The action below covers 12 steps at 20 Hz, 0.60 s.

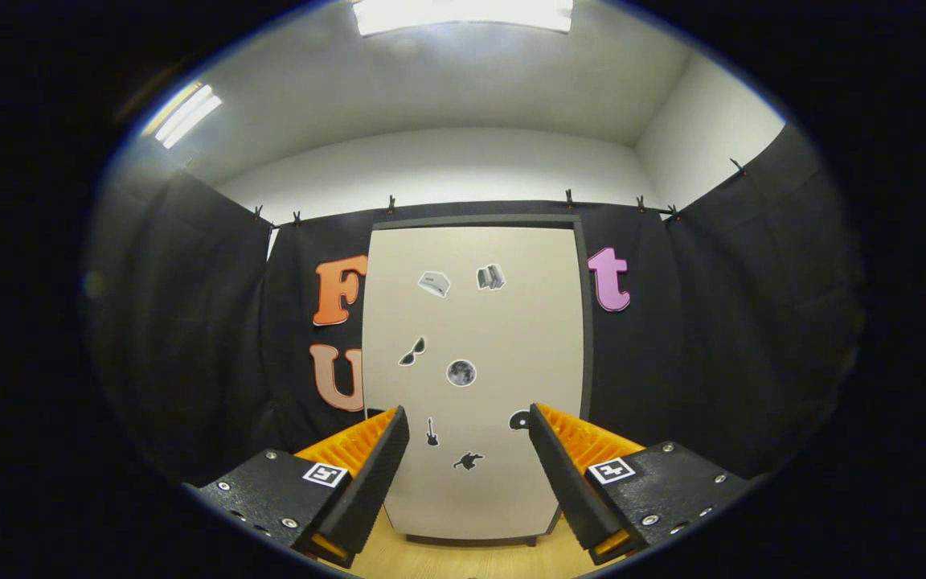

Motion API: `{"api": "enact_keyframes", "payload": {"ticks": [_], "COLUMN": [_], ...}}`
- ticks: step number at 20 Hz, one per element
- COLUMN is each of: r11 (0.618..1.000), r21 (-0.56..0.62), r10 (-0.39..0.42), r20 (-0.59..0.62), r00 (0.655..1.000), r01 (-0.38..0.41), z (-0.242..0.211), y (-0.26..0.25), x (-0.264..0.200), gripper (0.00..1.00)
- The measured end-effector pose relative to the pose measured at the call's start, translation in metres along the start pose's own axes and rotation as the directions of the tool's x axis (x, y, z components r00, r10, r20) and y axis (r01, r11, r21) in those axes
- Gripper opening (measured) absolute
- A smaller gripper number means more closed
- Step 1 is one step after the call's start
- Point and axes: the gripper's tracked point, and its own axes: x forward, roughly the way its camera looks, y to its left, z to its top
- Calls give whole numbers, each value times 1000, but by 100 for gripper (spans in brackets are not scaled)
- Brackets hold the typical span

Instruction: Open the shoe cabinet door, grab the shoes and put them into the shoe cabinet, then close the shoe cabinet door.

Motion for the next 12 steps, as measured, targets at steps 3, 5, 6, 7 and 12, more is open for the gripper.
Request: {"api": "enact_keyframes", "payload": {"ticks": [3,5,6,7,12], "r11": [1000,998,997,995,993], "r21": [-3,-30,-45,-57,-78], "r10": [-23,-51,-65,-78,-80], "r20": [20,37,47,54,89], "r00": [1000,998,997,995,993], "r01": [23,52,67,81,87], "z": [14,22,25,28,39], "y": [-11,-20,-23,-27,-37], "x": [-7,-10,-11,-13,-21], "gripper": [93,93,93,93,93]}}
